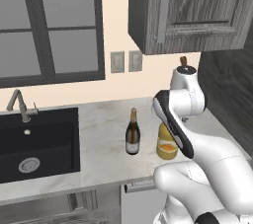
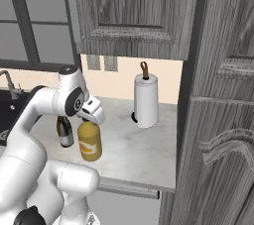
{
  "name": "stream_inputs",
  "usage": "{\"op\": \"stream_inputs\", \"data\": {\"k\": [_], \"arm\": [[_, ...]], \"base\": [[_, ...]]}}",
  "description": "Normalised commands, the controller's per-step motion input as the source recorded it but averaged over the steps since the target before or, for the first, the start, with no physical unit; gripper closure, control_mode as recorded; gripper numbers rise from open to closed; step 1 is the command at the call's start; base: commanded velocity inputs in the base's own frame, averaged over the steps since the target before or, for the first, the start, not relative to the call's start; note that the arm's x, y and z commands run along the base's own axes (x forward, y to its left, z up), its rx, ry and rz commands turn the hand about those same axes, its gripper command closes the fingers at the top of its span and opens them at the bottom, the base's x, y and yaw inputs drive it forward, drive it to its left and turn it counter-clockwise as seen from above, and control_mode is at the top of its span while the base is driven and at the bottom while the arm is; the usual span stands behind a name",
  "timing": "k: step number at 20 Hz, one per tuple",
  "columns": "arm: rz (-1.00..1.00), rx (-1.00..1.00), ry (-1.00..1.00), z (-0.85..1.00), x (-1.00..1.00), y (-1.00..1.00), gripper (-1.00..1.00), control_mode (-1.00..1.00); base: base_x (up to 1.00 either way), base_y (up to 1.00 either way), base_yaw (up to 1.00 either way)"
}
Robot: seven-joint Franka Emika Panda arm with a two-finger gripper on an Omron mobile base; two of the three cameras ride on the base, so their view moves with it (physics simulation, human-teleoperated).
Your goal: There is a wine glass and glass cup on the dining counter. Place the wine bottle next to the wine glass and the juice bottle next to the glass cup.
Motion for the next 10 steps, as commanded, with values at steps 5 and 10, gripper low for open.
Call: {"op": "stream_inputs", "data": {"k": [5, 10], "arm": [[-0.03, 0.05, 0.01, -0.05, 0.00, 0.00, -1.00, -1.00], [-0.02, 0.02, 0.00, -0.05, 0.00, 0.01, -1.00, -1.00]], "base": [[0.00, 0.00, 0.00], [0.00, 0.00, 0.00]]}}
